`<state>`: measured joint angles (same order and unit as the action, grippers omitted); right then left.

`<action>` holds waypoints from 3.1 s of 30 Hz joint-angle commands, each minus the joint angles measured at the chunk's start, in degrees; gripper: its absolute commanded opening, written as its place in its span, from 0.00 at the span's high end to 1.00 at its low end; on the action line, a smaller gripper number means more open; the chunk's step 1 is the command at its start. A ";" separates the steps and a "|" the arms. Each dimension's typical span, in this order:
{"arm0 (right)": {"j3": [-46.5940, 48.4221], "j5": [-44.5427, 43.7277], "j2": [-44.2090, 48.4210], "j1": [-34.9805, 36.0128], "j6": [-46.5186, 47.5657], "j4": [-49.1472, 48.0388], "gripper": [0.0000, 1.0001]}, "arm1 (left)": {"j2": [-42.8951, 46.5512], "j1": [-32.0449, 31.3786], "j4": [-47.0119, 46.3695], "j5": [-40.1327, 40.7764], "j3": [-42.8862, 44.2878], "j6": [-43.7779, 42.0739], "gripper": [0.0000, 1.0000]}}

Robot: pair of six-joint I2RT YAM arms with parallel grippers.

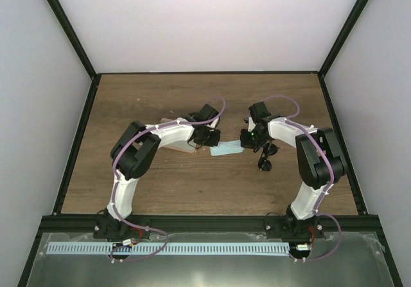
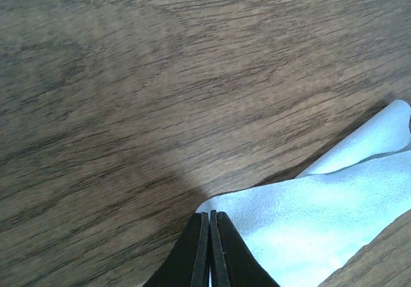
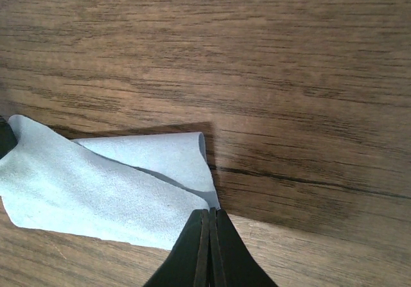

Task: Organize the sunglasses
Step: Adjust the glasses cleaning cloth at the center of the board.

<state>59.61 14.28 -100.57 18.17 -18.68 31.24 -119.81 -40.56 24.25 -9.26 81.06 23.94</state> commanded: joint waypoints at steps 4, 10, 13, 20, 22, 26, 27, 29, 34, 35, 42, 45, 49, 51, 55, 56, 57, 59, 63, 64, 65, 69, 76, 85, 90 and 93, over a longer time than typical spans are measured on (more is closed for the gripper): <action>0.24 0.09 0.99 -0.45 0.82 -0.01 0.99 | -1.22 -0.36 1.59 -0.35 2.01 0.01 0.96; 0.54 0.12 1.75 -0.49 0.66 0.32 0.99 | 0.32 -0.38 1.75 -0.09 3.04 0.22 0.96; 1.24 0.12 2.58 -0.45 0.50 0.98 0.99 | 1.00 -0.37 1.76 0.07 3.23 0.26 0.96; 3.23 0.26 3.78 -0.51 0.29 2.32 0.99 | 2.21 -0.37 2.15 0.82 3.27 0.49 0.96; 3.80 0.37 3.81 -0.49 0.22 2.55 0.99 | 2.73 -0.35 2.30 1.65 3.17 0.48 0.96; 5.06 0.56 3.48 -0.50 0.13 2.83 0.99 | 3.86 -0.32 2.35 3.15 2.89 0.80 0.96; 5.40 0.62 3.38 -0.51 0.15 2.87 0.99 | 4.10 -0.34 2.38 3.44 2.88 1.11 0.96; 5.88 0.58 3.10 -0.49 0.20 2.87 0.99 | 4.53 -0.34 2.26 3.98 2.80 1.59 0.96; 7.56 0.43 1.73 -0.47 0.39 3.09 0.99 | 5.27 -0.32 2.07 5.77 2.77 1.88 0.96; 8.01 0.47 1.37 -0.46 0.52 3.15 0.99 | 5.27 -0.30 1.95 6.01 2.79 1.89 0.96; 11.67 -0.19 -1.75 -0.51 0.88 3.51 0.99 | 5.06 -0.23 2.19 7.77 3.40 2.24 0.96; 12.59 -0.75 -2.75 -0.46 0.96 3.76 0.99 | 4.91 -0.10 2.22 8.64 3.77 1.84 0.96; 13.14 -0.95 -2.96 -0.50 0.77 3.65 0.99 | 4.50 0.11 2.74 9.79 5.11 1.05 0.96; 13.33 -0.75 -3.04 -0.48 0.68 3.65 0.99 | 4.22 0.28 2.98 9.77 5.75 0.78 0.96; 12.34 -0.26 -2.84 -0.44 0.44 3.66 0.99 | 4.14 0.24 3.08 8.69 5.27 0.73 0.96; 11.90 -0.11 -2.73 -0.44 0.33 3.45 0.99 | 4.23 0.29 2.92 8.38 4.85 0.78 0.96; 11.40 0.20 -2.51 -0.48 0.25 3.33 0.99 | 4.43 0.30 2.69 8.27 4.29 0.90 0.96; 10.46 0.64 -2.29 -0.51 0.14 3.08 0.99 | 4.77 0.29 2.20 7.65 3.10 1.18 0.96; 9.44 0.85 -2.00 -0.50 0.23 3.00 0.99 | 4.80 0.24 1.80 5.67 1.53 1.51 0.96; 9.34 0.91 -1.99 -0.44 0.28 3.03 0.99 | 4.89 0.24 1.63 5.35 1.14 1.74 0.96; 9.32 1.07 -1.93 -0.46 0.27 2.98 0.99 | 4.91 0.29 1.53 5.14 0.78 1.90 0.96; 8.66 1.66 -1.83 -0.48 0.39 2.98 0.99 | 4.93 0.28 1.58 4.91 0.13 2.39 0.96; 7.12 2.28 -1.42 -0.47 0.41 2.61 0.99 | 4.96 0.17 1.58 4.53 -0.43 2.60 0.96; 6.42 2.15 -0.50 -0.49 0.31 2.86 0.99 | 5.34 0.00 0.75 3.01 -1.28 2.42 0.96; 5.91 2.42 -0.84 -0.44 0.32 2.69 0.99 | 5.97 -0.09 0.43 2.66 -2.37 2.25 0.96; 5.78 2.44 -0.94 -0.50 0.34 2.60 0.99 | 6.23 -0.24 0.16 2.46 -3.22 2.46 0.96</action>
<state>65.87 16.05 -102.89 18.17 -18.68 33.93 -115.98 -40.49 25.50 -5.85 79.13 25.96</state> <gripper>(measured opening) 0.009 0.042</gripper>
